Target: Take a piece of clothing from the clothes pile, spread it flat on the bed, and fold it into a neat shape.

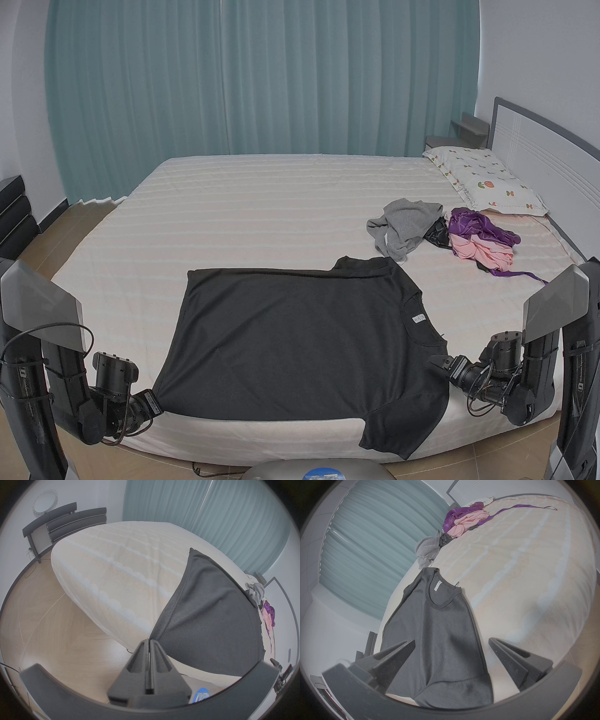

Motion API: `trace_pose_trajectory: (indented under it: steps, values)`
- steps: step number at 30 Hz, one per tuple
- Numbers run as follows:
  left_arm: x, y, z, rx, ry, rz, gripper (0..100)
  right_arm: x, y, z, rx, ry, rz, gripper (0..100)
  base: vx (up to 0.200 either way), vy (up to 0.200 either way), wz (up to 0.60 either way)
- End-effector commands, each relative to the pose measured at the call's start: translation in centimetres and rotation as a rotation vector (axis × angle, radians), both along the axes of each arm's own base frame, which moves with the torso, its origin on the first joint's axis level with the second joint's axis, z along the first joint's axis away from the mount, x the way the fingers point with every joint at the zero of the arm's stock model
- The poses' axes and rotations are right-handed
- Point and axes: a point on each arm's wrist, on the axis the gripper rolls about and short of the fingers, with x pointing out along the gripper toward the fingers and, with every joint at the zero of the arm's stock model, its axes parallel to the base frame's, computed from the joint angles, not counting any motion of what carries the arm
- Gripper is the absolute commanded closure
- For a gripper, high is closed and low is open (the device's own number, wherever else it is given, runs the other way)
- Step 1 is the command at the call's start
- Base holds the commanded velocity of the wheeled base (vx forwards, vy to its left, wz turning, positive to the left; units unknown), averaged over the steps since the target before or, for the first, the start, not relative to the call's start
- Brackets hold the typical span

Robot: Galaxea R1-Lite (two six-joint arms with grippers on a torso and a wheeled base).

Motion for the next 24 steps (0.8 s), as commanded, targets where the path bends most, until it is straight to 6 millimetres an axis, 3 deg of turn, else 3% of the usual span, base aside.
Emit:
trace_pose_trajectory:
  steps: [1,2,3,9,17,24]
  values:
    - [0.0,0.0,0.0,-0.001,0.001,0.000,100,0.6,0.1,-0.5,0.003,-0.014,0.002,0,0.000,0.000,0.00]
    - [0.0,0.0,0.0,-0.001,0.001,0.000,100,0.6,0.1,-0.5,0.003,-0.014,0.002,0,0.000,0.000,0.00]
    - [0.0,0.0,0.0,-0.001,0.001,0.000,100,0.6,0.1,-0.6,0.003,-0.010,0.002,100,0.000,0.000,0.00]
    - [0.0,0.0,-0.2,-0.001,0.007,0.002,100,1.2,-0.1,-0.2,0.002,-0.042,-0.016,100,0.000,0.000,0.00]
    - [-0.1,0.0,-0.2,-0.002,0.010,0.001,100,2.9,-2.2,1.5,-0.029,-0.098,-0.076,100,0.000,0.000,0.00]
    - [-0.1,0.0,-0.2,-0.011,0.011,-0.005,100,3.3,-2.1,1.9,-0.034,-0.102,-0.071,100,0.000,0.000,0.00]
